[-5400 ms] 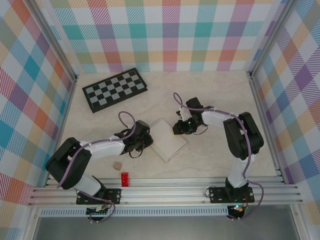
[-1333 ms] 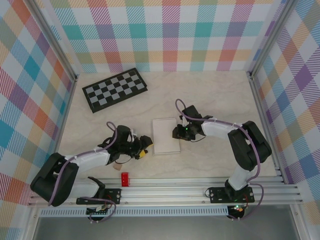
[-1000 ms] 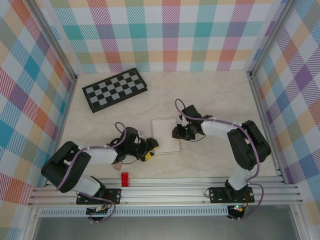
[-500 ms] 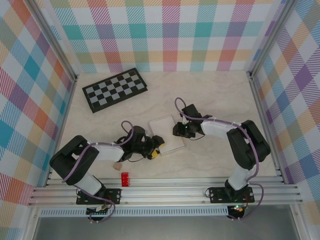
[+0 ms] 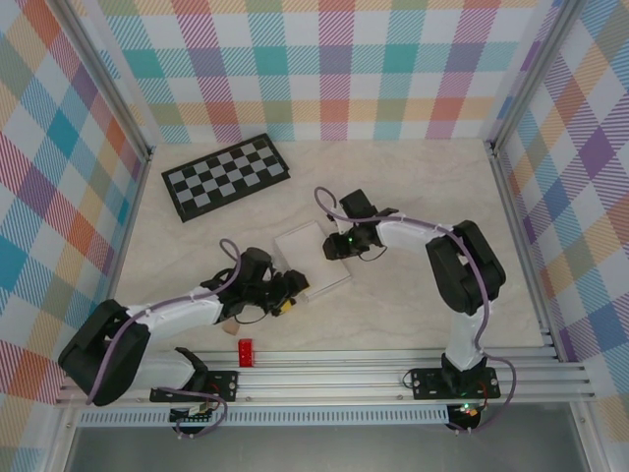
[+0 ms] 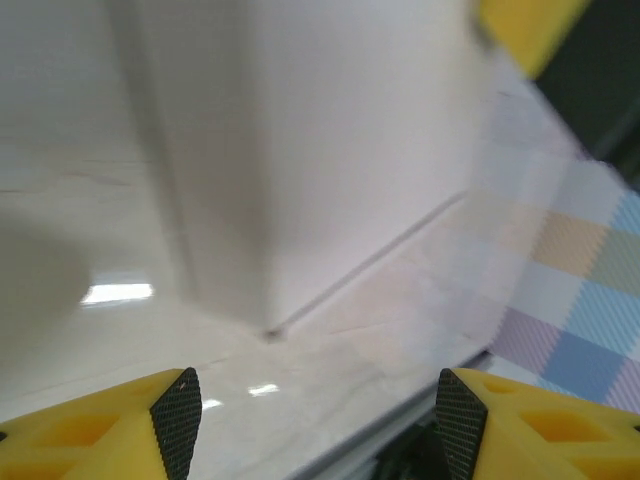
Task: Fold the paper box
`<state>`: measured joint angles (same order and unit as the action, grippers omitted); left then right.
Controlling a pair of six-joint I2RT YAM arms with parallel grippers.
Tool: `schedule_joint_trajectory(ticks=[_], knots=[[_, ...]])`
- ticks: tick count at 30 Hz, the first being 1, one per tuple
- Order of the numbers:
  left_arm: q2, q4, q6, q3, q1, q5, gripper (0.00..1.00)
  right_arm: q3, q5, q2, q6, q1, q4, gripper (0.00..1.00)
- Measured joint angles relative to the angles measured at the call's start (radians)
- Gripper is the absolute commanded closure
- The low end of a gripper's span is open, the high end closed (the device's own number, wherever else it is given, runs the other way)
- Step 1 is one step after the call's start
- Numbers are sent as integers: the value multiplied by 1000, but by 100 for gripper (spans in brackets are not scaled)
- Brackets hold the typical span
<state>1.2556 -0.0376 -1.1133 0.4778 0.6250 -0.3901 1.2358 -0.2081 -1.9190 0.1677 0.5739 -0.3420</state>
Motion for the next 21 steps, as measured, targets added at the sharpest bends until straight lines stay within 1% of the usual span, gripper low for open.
schedule_joint_trajectory(ticks=[3,5,6,8,10,12,14,17,21], knots=[[-114,187,78,8,-103,20,35,81,6,-29,-66,-10,-71,62],[-181,275,132,34,-222,6,35,137,14,-33,-101,-18,-125,62],[-191,296,149,48,-270,-5,36,162,17,-33,-110,-18,-148,61],[-167,315,186,96,-373,-35,36,217,26,-28,-127,-21,-187,61],[-77,308,215,163,-433,-63,37,259,41,-11,-131,-24,-227,61],[40,270,232,230,-455,-86,38,278,55,15,-122,-23,-264,62],[164,223,246,306,-460,-103,39,262,63,62,-96,-23,-287,62],[300,206,285,422,-461,-96,39,145,59,180,-31,-22,-288,62],[400,197,357,569,-462,-64,38,-60,44,326,63,16,-288,62]])
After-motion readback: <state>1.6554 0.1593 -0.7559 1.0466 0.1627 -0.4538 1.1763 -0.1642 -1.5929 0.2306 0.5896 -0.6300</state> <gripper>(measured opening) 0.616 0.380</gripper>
